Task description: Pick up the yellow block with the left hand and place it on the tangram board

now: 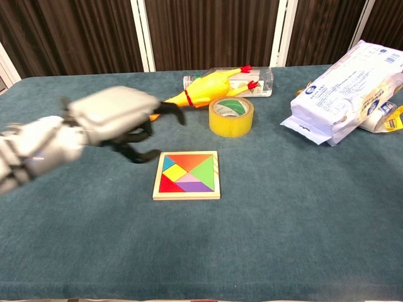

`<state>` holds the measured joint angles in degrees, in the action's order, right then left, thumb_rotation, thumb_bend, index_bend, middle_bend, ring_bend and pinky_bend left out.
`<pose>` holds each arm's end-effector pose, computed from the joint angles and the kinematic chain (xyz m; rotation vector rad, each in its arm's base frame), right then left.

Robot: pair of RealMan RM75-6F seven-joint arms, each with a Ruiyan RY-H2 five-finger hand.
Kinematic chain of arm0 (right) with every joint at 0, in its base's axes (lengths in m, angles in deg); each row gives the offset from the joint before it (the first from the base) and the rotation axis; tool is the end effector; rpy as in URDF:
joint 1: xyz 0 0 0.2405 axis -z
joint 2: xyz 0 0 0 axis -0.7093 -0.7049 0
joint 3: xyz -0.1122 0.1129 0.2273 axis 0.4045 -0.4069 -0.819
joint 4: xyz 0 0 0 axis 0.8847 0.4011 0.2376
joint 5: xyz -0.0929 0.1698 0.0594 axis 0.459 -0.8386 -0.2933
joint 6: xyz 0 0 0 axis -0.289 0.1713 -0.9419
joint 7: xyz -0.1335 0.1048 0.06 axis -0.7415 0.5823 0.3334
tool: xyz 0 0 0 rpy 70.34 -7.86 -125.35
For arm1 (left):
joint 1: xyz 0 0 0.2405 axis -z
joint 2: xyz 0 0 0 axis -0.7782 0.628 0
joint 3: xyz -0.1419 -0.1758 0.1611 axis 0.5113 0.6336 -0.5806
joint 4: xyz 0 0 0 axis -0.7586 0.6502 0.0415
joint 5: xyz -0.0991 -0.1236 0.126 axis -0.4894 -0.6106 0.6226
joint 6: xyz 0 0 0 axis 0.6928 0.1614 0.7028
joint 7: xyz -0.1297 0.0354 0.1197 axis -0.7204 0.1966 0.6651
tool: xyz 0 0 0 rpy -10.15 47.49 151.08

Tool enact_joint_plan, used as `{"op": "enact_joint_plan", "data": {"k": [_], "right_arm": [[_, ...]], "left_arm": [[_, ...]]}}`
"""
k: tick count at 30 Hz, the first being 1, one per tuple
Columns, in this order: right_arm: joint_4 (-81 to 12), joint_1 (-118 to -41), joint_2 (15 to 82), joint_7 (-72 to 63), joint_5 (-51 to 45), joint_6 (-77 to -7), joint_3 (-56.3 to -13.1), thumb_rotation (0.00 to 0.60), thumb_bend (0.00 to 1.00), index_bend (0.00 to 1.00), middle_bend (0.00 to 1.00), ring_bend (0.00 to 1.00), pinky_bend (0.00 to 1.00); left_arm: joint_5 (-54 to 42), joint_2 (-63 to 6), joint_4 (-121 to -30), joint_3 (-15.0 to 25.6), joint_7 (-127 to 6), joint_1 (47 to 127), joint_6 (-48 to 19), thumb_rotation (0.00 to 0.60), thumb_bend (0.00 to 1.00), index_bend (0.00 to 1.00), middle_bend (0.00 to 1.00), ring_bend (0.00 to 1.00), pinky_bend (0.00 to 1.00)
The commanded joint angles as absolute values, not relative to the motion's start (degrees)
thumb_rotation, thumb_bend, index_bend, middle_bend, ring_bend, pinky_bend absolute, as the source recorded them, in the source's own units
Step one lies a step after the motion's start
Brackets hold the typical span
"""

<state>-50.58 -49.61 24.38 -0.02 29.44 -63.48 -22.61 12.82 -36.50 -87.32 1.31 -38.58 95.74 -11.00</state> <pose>-0.3219 -0.1971 0.1818 1.5596 -0.8984 0.9132 -0.1110 0.3560 -0.0394 -2.0808 -0.5778 -1.0342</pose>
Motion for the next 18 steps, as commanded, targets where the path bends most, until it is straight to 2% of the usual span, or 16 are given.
{"op": "enact_joint_plan", "data": {"k": [1,3,4,6,9,12,18], "right_arm": [[-50.81,-49.61,24.9,-1.42,29.61,-63.19,-22.46,0.6,0.16,0.0,0.0,0.0,0.0],[-51.01,-49.69,25.32,-2.59,29.7,-62.75,-22.3,0.6,0.16,0.0,0.0,0.0,0.0],[-51.14,-49.78,25.57,-3.38,29.82,-62.46,-22.2,0.6,0.16,0.0,0.0,0.0,0.0],[-51.44,-49.89,26.18,-4.96,29.97,-61.96,-22.04,0.6,0.16,0.0,0.0,0.0,0.0],[-51.74,-50.16,27.11,-7.37,29.78,-61.07,-22.04,0.6,0.16,0.0,0.0,0.0,0.0],[-52.37,-50.63,28.03,-9.91,28.84,-59.58,-22.26,0.6,0.16,0.0,0.0,0.0,0.0],[-52.76,-50.74,29.11,-12.38,28.46,-59.33,-22.49,0.6,0.16,0.0,0.0,0.0,0.0]], "left_arm": [[17.39,-27.43,-94.3,-4.23,-44.95,88.44,-18.4,0.6,0.35,0.13,0.45,0.48,0.63],[19.51,-24.81,-94.88,-6.67,-49.47,85.17,-22.03,0.6,0.34,0.09,0.24,0.23,0.46],[21.0,-23.69,-94.47,-8.1,-52.6,83.26,-24.39,0.6,0.34,0.07,0.17,0.15,0.39],[25.17,-22.59,-90.04,-11.5,-60.81,78.88,-30.3,0.6,0.34,0.05,0.09,0.06,0.29],[27.38,-24.19,-78.98,-13.95,-67.51,72.04,-38.78,0.6,0.35,0.04,0.05,0.01,0.17],[27.67,-28.12,-68.18,-13.27,-71.98,66.32,-46.45,0.6,0.35,0.03,0.02,0.0,0.1],[29.89,-28.73,-63.93,-11.86,-71.9,63.72,-51.81,0.6,0.34,0.0,0.0,0.0,0.06]]}}
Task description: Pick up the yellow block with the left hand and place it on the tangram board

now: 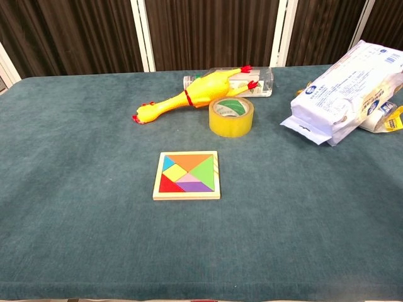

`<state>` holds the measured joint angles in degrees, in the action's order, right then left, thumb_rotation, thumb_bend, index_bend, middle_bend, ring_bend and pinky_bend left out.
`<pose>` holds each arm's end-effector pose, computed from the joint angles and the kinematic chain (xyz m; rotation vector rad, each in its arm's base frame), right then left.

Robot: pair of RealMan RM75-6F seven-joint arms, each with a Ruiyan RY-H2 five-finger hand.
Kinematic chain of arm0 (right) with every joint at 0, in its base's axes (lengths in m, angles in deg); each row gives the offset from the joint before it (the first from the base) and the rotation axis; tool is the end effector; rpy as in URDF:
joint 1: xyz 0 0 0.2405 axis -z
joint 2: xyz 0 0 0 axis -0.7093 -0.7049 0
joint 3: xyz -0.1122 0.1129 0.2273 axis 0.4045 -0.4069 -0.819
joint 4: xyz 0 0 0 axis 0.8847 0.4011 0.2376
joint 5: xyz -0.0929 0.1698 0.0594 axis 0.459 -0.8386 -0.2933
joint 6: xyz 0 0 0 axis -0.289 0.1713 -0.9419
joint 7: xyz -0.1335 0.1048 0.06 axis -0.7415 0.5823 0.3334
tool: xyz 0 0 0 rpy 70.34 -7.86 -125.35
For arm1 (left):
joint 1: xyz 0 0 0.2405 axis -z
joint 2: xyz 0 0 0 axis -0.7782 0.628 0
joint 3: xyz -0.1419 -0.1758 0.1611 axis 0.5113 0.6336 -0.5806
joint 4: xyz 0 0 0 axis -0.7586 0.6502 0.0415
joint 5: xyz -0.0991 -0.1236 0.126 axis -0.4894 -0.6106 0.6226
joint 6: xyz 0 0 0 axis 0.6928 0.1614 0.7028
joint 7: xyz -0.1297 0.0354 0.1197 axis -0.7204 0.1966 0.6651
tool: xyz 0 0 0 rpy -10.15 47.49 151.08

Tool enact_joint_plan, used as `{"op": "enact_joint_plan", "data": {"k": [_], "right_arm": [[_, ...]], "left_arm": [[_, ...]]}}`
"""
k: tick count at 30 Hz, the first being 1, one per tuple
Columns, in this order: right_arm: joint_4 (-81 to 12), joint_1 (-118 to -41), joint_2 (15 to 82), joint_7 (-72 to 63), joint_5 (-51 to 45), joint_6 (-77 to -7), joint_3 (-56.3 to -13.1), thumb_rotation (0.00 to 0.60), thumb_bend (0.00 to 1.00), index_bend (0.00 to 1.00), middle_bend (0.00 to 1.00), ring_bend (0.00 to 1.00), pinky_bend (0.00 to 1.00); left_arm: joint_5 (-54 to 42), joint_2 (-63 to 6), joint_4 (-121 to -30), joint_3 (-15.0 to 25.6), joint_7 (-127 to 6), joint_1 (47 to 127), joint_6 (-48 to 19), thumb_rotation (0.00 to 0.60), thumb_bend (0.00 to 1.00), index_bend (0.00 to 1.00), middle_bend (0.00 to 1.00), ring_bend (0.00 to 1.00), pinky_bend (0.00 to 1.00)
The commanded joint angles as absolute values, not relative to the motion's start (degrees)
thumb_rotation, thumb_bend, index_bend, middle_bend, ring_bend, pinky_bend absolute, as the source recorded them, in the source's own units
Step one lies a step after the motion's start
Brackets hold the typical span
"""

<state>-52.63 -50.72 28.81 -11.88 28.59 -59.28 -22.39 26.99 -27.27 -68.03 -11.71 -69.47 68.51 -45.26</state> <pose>-0.3135 -0.2003 0.1418 1.6381 -0.8508 0.8122 -0.3083 0.2541 0.0921 -1.6924 -0.6817 -1.1312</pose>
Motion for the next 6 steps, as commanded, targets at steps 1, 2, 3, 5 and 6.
{"op": "enact_joint_plan", "data": {"k": [1,2,3,5,6], "right_arm": [[-52.74,-50.65,29.17,-12.51,28.48,-59.47,-22.45,0.6,0.16,0.0,0.0,0.0,0.0],[-52.71,-50.59,29.18,-12.55,28.49,-59.61,-22.45,0.6,0.16,0.0,0.0,0.0,0.0],[-52.68,-50.54,29.18,-12.55,28.47,-59.74,-22.47,0.6,0.16,0.0,0.0,0.0,0.0],[-52.64,-50.53,29.18,-12.37,28.42,-59.86,-22.54,0.6,0.16,0.0,0.0,0.0,0.0],[-52.6,-50.54,29.16,-12.31,28.38,-59.87,-22.56,0.6,0.16,0.0,0.0,0.0,0.0]], "left_arm": [[29.92,-28.82,-63.7,-11.43,-70.3,63.35,-52.15,0.6,0.34,0.0,0.0,0.0,0.06],[29.99,-28.84,-63.72,-11.24,-69.24,63.14,-52.17,0.6,0.34,0.0,0.0,0.0,0.06],[30.08,-28.84,-63.88,-11.1,-68.6,63.02,-52.03,0.6,0.34,0.0,0.0,0.0,0.06],[30.26,-28.45,-64.82,-11.08,-68.34,62.88,-51.21,0.6,0.34,0.0,0.0,0.0,0.06],[30.27,-28.19,-65.25,-11.09,-68.29,62.83,-50.74,0.6,0.34,0.0,0.0,0.0,0.06]]}}
